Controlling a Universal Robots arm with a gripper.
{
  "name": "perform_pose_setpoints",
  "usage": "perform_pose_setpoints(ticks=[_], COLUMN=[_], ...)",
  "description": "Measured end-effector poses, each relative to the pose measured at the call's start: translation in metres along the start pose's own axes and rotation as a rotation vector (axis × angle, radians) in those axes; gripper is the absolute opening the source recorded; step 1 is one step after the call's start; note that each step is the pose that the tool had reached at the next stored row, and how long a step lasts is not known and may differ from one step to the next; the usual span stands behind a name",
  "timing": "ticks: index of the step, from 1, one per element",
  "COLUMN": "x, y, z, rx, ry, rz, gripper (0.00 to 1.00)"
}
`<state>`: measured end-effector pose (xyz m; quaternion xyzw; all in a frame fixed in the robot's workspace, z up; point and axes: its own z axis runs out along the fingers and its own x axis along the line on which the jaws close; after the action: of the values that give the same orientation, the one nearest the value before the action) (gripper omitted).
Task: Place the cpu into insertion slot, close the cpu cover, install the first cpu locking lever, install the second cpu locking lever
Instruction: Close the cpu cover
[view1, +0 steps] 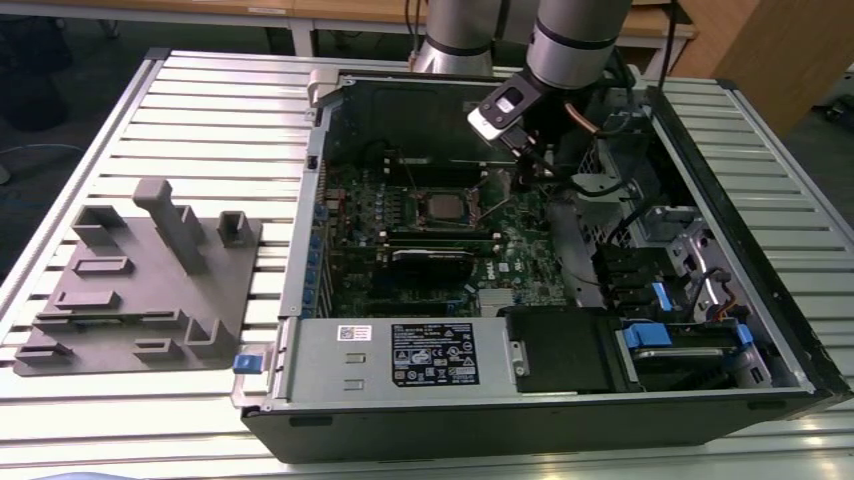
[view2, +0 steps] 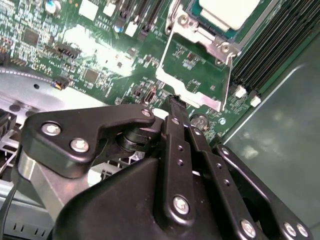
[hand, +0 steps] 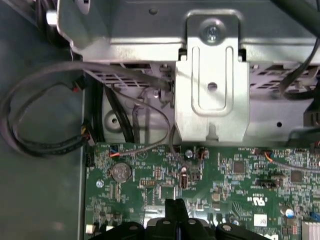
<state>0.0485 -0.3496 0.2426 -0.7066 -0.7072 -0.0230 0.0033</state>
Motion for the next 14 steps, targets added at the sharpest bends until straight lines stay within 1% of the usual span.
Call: perform_pose_setpoints(ticks=[5, 14], x=[0.0, 0.0], y=[-0.0097, -0.0106], z=[-0.0003, -0.0003], rx=[-0.0022, -0.0023], ry=[0.0008, 0.0009], rz=[0.0, 0.0], gripper=[0.11, 0.11])
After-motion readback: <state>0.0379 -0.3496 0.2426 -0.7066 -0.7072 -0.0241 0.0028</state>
